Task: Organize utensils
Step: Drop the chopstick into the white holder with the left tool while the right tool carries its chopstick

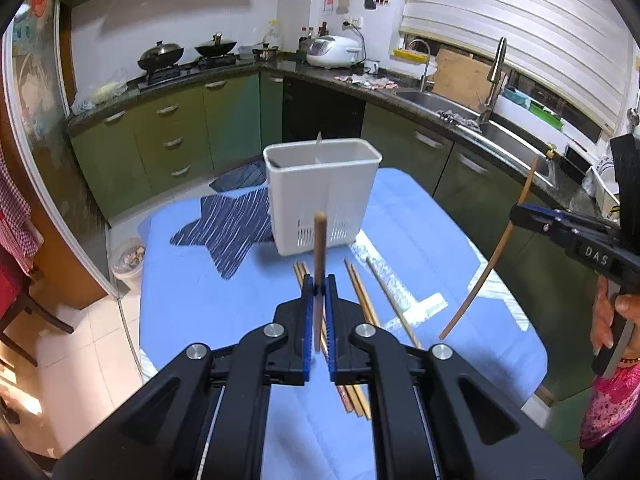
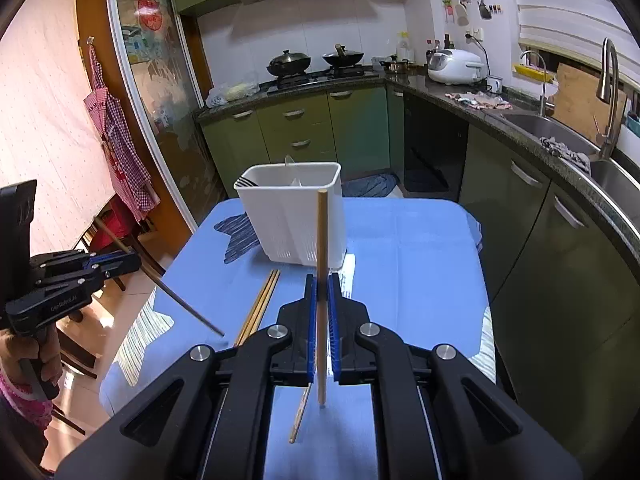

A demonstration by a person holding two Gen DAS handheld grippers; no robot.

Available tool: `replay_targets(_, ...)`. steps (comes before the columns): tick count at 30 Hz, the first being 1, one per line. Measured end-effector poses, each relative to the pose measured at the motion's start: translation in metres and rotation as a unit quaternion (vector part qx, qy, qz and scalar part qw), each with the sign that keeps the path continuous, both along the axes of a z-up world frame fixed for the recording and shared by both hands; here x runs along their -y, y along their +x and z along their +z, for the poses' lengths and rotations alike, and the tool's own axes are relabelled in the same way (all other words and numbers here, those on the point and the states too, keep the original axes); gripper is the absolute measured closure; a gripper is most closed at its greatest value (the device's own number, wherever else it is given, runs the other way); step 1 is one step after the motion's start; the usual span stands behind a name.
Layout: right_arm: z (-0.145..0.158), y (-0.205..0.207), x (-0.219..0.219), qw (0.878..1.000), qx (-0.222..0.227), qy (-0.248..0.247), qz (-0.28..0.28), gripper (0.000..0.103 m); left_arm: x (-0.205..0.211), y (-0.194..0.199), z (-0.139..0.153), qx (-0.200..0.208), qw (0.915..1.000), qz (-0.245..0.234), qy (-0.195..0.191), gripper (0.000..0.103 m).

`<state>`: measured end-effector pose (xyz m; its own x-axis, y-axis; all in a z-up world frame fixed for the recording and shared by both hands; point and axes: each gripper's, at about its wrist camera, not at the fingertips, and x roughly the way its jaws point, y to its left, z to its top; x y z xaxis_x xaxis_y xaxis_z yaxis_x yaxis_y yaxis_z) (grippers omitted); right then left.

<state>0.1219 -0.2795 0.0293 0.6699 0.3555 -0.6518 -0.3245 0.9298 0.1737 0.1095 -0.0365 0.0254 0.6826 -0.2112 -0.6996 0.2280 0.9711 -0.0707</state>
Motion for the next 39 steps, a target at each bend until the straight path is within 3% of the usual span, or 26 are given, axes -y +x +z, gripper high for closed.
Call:
replay_targets(11,0.035,0.01,0.005,1.0,0.021,0.003,0.003,0.097,0.013,0.041,0.076,0.045,0.9988,-0.013,-0.013,0.098)
replay_targets(15,0.034,0.012,0.01,1.0,0.02,0.006,0.001,0.097,0.02,0.063,0.109,0.088,0.9961,-0.003,-0.006,0.098)
replay_targets(19,0.03,0.015,0.017,1.0,0.018,0.01,-0.008,0.097,0.028,0.088,0.124,0.105,0.9945,0.007,-0.004,0.098)
replay_targets(31,0.029,0.034,0.013,1.0,0.021,0.017,-0.001,0.097,0.04,0.144,0.114,0.139,0.9896,0.038,0.004,0.098)
replay_targets(39,0.027,0.046,0.01,1.0,0.018,0.018,-0.006,0.097,0.035,0.171,0.072,0.094,0.9946,0.042,0.014,0.097)
